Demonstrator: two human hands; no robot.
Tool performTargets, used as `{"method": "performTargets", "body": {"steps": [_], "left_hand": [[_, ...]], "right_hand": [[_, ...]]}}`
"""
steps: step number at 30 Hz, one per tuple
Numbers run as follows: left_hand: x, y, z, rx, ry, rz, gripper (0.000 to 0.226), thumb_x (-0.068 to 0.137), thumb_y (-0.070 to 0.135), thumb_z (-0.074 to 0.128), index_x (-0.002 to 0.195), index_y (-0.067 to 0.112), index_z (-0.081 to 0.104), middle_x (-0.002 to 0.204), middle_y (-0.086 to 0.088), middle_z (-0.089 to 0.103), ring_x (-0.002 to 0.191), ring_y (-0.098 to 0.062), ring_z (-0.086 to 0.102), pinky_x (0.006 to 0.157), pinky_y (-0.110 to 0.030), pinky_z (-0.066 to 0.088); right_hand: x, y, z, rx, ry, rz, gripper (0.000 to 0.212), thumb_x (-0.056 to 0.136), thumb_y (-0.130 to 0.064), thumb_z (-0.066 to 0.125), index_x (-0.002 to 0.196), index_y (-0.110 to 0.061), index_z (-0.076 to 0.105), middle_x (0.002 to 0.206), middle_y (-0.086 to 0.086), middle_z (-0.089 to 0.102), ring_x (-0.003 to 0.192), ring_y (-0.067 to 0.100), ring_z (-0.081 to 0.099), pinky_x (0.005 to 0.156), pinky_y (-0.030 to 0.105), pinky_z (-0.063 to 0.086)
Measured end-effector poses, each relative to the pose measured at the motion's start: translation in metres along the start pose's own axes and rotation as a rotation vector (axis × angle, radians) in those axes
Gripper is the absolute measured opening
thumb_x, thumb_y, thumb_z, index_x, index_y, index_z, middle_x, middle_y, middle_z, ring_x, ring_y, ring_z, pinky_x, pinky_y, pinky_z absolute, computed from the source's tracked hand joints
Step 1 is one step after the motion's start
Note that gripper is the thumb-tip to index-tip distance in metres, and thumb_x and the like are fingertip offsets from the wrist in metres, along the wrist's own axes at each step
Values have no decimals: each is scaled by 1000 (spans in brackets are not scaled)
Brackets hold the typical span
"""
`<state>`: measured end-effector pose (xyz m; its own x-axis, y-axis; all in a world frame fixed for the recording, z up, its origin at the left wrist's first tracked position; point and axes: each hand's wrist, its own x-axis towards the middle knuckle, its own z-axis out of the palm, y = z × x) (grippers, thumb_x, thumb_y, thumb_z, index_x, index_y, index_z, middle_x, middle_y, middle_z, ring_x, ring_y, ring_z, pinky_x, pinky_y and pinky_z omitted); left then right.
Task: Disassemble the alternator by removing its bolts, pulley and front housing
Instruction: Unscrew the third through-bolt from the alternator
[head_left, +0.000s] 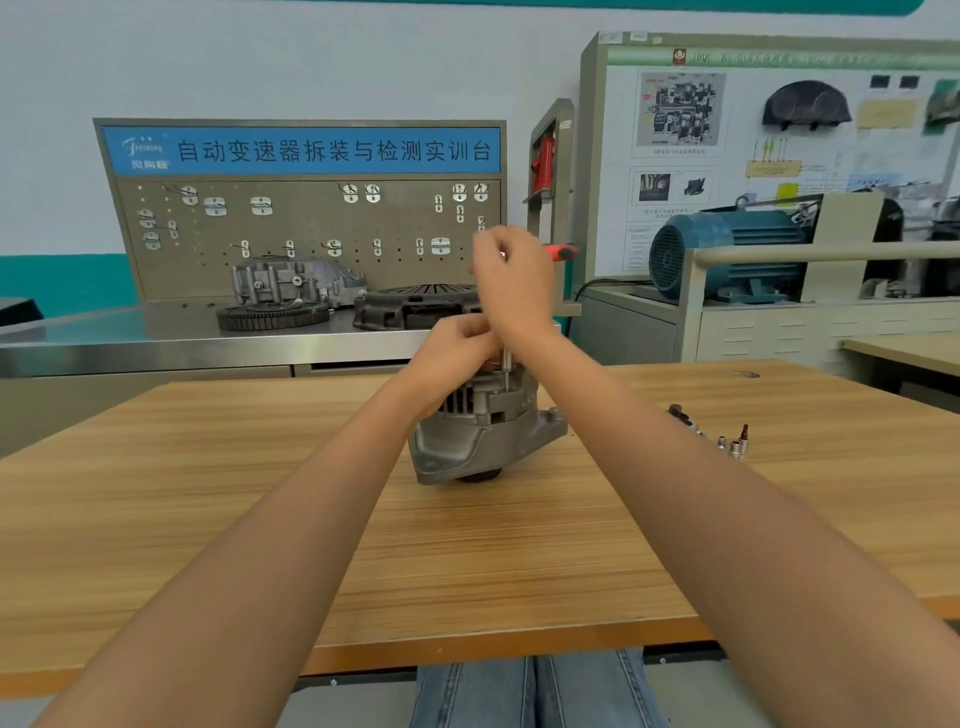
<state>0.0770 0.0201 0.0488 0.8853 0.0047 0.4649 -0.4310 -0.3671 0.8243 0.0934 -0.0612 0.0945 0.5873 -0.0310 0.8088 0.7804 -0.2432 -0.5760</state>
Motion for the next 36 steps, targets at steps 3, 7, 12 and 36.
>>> {"method": "performTargets", "body": {"steps": [3, 7, 12, 36], "left_hand": [[1, 1, -1, -2, -74, -9, 12, 92, 26, 59, 97, 29, 69, 92, 13, 73, 94, -5, 65, 85, -22, 49], [2, -1, -5, -13, -96, -24, 17, 92, 25, 58, 105, 24, 69, 94, 11, 74, 91, -3, 66, 83, -22, 49], [0, -1, -5, -41, -48, -11, 12, 90, 13, 61, 90, 23, 68, 71, 15, 71, 66, 5, 63, 62, -11, 48], [0, 1, -6, -44, -78, -2, 13, 92, 24, 59, 99, 29, 68, 96, 13, 73, 89, 1, 66, 80, -20, 49]], "right_hand": [[15, -8, -10, 410, -92, 315, 46, 91, -14, 39, 45, -11, 39, 44, -4, 44, 52, 9, 44, 67, 24, 36], [21, -6, -11, 658, -110, 435, 41, 91, -14, 37, 49, -11, 39, 43, 0, 47, 58, 19, 49, 99, 43, 40], [8, -7, -1, 432, -28, 271, 38, 92, -12, 39, 55, -9, 48, 58, 1, 51, 64, 15, 48, 66, 26, 39], [23, -5, -10, 749, -93, 448, 44, 92, -13, 36, 48, -15, 32, 42, 2, 35, 42, 12, 38, 75, 31, 46]]}}
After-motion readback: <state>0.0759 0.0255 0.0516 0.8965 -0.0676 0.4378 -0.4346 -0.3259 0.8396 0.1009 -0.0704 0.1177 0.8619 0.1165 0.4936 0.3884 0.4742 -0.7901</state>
